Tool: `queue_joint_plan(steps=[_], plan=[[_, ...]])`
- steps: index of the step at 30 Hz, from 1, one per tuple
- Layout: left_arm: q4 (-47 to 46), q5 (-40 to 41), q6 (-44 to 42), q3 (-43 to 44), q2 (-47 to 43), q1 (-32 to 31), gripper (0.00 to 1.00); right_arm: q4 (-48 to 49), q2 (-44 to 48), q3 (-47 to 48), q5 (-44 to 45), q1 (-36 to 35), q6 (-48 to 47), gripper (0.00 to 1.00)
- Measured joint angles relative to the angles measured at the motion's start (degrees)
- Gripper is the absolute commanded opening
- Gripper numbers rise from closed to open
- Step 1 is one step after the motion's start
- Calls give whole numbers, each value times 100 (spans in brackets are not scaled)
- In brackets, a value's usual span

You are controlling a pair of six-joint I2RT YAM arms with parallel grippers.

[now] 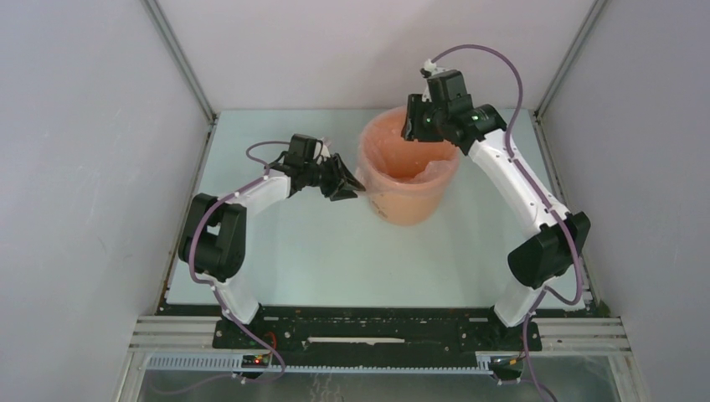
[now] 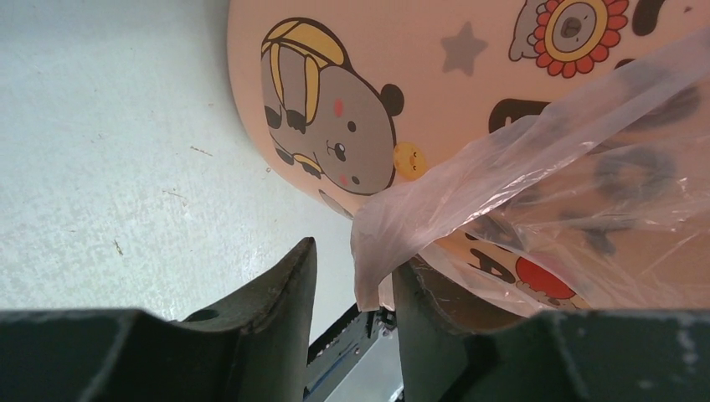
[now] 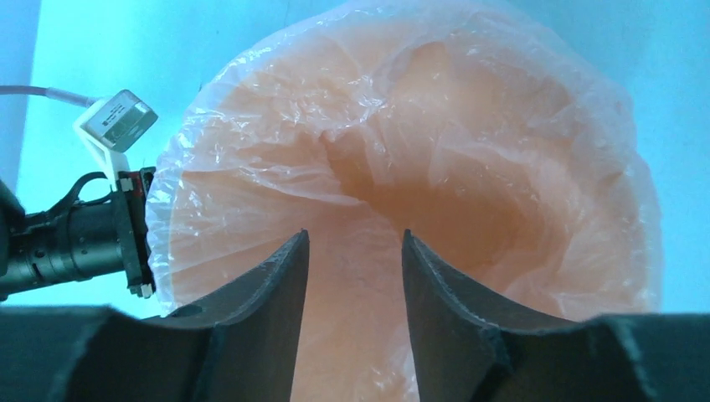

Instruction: Put the trash bags into the trash bin

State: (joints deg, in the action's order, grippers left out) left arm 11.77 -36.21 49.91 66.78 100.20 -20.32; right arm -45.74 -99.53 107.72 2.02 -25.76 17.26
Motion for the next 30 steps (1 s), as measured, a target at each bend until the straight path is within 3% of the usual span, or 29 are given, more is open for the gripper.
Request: queue_joint_plan(steps=[3, 11, 14, 17, 20, 23, 30], plan=[[9, 0, 0, 0, 0, -2, 41, -2, 262, -149, -223, 144, 13, 38], [37, -2, 0, 0, 0, -9, 41, -68, 1453, -1561, -339, 409, 42, 35], [37, -2, 2, 0, 0, -28, 45, -61, 1493, -1967, -341, 446, 39, 36], [39, -2, 4, 0, 0, -70, 56, -83, 1241, -2079, -341, 468, 24, 36], [101, 26, -17, 39, 0, -114, 69, -175, 951, -2020, -245, 463, 17, 43], [175, 157, -90, 79, -4, -131, 76, -337, 885, -1899, -170, 420, -24, 56], [514, 402, -247, 70, -361, 57, 86, -763, 951, -313, -81, 192, -92, 77]])
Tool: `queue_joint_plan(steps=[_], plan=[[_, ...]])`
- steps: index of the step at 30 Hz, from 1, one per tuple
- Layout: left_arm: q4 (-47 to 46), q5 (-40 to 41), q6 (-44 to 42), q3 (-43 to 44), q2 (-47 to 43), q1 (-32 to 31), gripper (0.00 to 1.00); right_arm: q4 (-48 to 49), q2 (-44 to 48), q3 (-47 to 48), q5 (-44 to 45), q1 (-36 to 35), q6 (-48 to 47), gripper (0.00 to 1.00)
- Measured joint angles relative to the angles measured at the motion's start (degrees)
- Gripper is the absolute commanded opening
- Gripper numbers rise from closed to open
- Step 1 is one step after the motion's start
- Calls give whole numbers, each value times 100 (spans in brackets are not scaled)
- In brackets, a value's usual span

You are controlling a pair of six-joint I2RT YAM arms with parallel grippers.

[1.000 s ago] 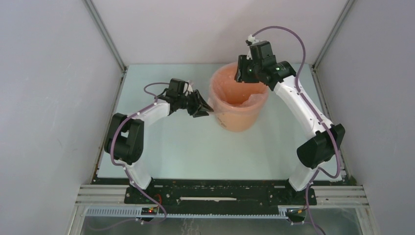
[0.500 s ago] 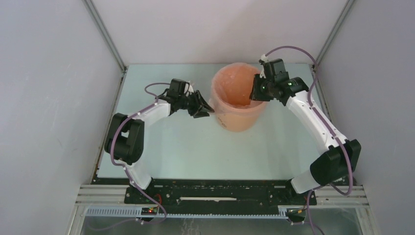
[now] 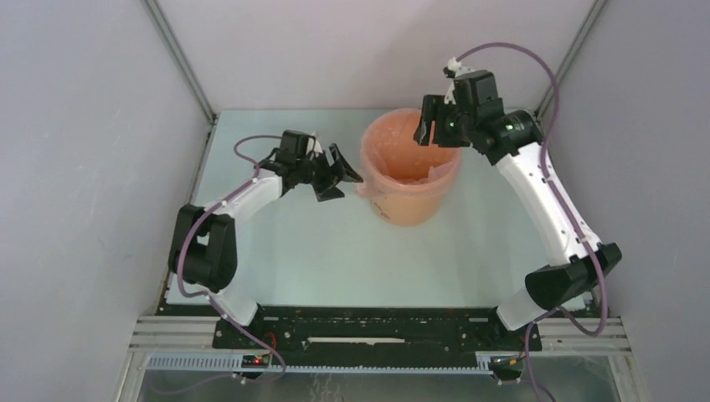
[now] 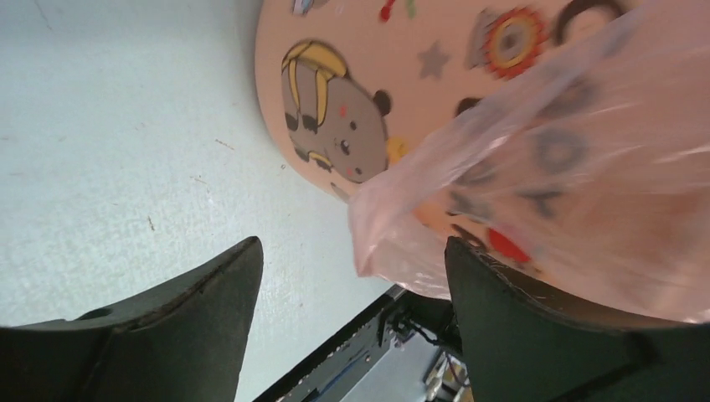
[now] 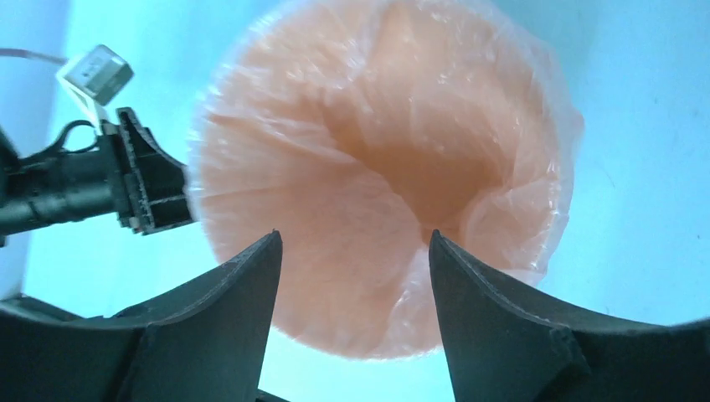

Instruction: Put the trash bags into the trash bin

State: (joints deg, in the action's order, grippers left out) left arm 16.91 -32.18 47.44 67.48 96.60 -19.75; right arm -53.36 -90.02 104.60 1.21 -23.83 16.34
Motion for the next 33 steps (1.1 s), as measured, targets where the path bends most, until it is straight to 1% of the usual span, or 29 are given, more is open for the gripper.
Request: queue_joint_plan(steps=[4, 8, 10, 14, 15, 17, 19, 20, 22, 27, 30, 32, 33], plan=[[17, 61, -7, -9, -496, 245, 89, -98, 313, 481, -136, -35, 39, 81], [-9, 122, -4, -98, -984, 350, 90, -229, 682, 487, -361, 74, 92, 83], [-4, 160, -2, -234, -1248, 348, 90, -232, 883, 299, -518, 173, 103, 84], [-2, 192, 2, -527, -1580, 348, 90, -201, 1495, -732, -999, 262, 127, 87], [-4, 199, 4, -581, -1617, 348, 93, -201, 1635, -966, -1088, 247, 142, 87], [0, 212, 11, -715, -1692, 341, 96, -219, 2009, -1567, -1290, 142, 181, 88], [46, 271, 15, -798, -1794, 317, 99, -299, 2302, -1921, -1412, 55, 212, 93], [59, 313, 13, -804, -1862, 299, 100, -372, 2433, -2006, -1436, 33, 225, 99], [79, 411, 4, -804, -2105, 254, 100, -481, 2673, -2022, -1403, 35, 267, 100], [177, 863, -48, -748, -3161, 197, 100, -444, 3609, -2114, -1113, 116, 363, 100], [151, 1117, -48, -739, -3700, 197, 100, -24, 4271, -2802, -1025, 42, 402, 100], [127, 1255, -52, -739, -3989, 195, 100, 282, 4531, -3436, -887, -197, 435, 100], [118, 1335, -72, -745, -4151, 188, 100, 507, 4551, -3801, -741, -442, 442, 100]])
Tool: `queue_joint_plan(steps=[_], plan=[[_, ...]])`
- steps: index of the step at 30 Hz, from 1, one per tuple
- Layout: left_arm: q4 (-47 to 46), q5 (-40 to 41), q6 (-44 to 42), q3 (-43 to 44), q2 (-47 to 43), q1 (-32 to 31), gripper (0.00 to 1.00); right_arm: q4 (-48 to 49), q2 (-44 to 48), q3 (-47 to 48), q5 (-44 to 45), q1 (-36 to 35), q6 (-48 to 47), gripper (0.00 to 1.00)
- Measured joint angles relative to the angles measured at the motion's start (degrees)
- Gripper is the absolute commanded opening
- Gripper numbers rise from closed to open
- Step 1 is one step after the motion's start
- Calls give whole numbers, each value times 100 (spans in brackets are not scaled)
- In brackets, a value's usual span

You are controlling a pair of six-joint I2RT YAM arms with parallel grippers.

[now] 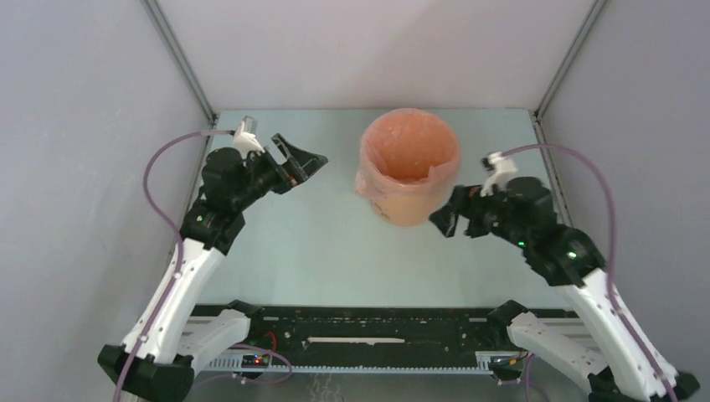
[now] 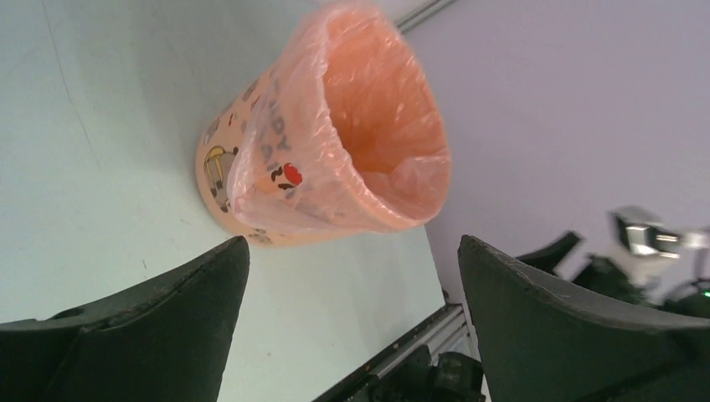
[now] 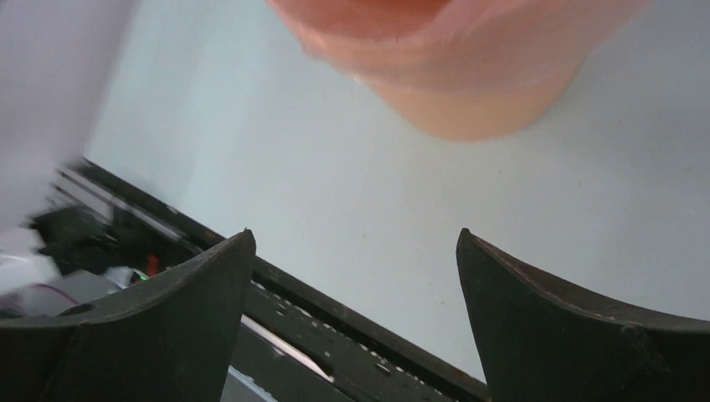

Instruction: Put the trash bags into the trash bin

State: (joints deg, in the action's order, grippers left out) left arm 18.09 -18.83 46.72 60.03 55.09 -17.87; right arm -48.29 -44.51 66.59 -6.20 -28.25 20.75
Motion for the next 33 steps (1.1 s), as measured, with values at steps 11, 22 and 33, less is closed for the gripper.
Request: queue_joint_plan(steps=[11, 22, 33], plan=[[238, 680, -256, 7, -883, 0, 100, 2437, -1871, -2352, 1950, -1937, 463, 100], [756, 863, -442, 122, -914, 0, 100, 5115, -3434, -2559, 2590, -1676, 551, 100], [927, 857, -518, 398, -903, 0, 100, 5886, -4865, -1910, 2391, -682, 490, 100]])
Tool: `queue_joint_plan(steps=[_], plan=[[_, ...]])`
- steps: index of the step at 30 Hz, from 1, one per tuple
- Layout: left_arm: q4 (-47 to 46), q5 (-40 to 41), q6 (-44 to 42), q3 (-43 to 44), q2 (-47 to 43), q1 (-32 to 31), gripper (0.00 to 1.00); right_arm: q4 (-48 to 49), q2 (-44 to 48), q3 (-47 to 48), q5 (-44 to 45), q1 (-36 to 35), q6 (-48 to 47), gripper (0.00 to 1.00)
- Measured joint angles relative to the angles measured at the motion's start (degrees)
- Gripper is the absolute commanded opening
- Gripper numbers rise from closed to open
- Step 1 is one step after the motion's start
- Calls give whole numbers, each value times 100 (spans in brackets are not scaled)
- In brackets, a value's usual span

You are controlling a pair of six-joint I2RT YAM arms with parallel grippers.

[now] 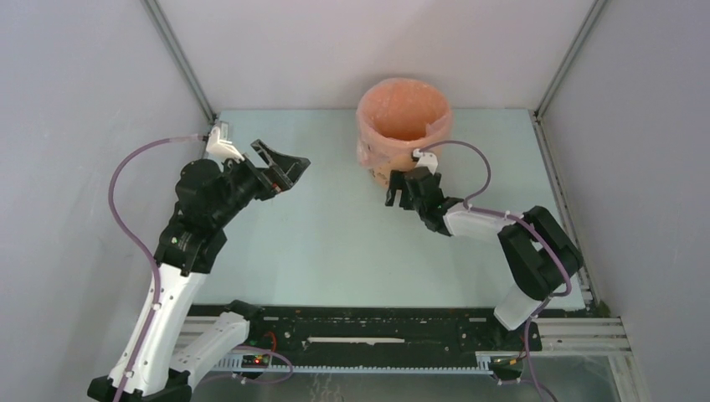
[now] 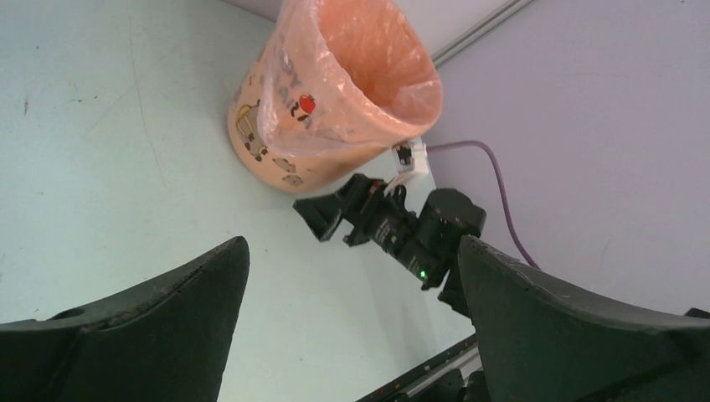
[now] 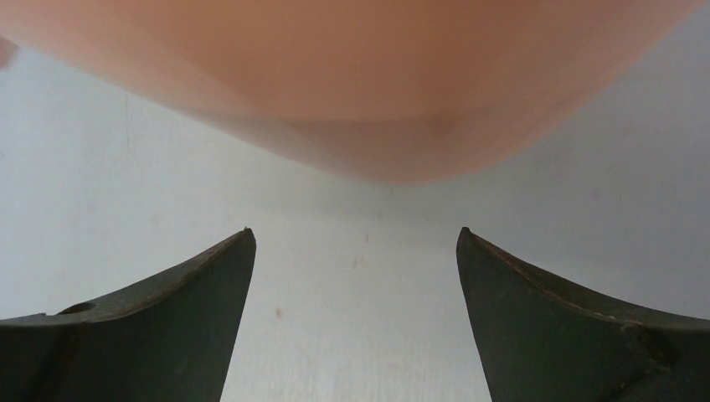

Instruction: Put the trash bags into the trash bin

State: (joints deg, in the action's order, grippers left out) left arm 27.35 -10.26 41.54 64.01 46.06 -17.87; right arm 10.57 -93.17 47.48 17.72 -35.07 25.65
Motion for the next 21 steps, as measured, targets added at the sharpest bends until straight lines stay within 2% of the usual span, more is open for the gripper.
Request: queue_joint_plan(steps=[7, 11, 16, 21], plan=[[28, -39, -17, 188, 129, 0, 100, -260, -227, 870, -391, 409, -367, 100], [46, -37, -85, 243, 129, 0, 100, -1207, 341, 881, -518, 413, -435, 100], [369, 109, -374, 702, 273, 0, 100, -2905, 2079, 656, -522, 175, -437, 100], [789, 463, -883, 2105, 697, 0, 100, -4444, 4041, 1113, -511, 155, -435, 100]])
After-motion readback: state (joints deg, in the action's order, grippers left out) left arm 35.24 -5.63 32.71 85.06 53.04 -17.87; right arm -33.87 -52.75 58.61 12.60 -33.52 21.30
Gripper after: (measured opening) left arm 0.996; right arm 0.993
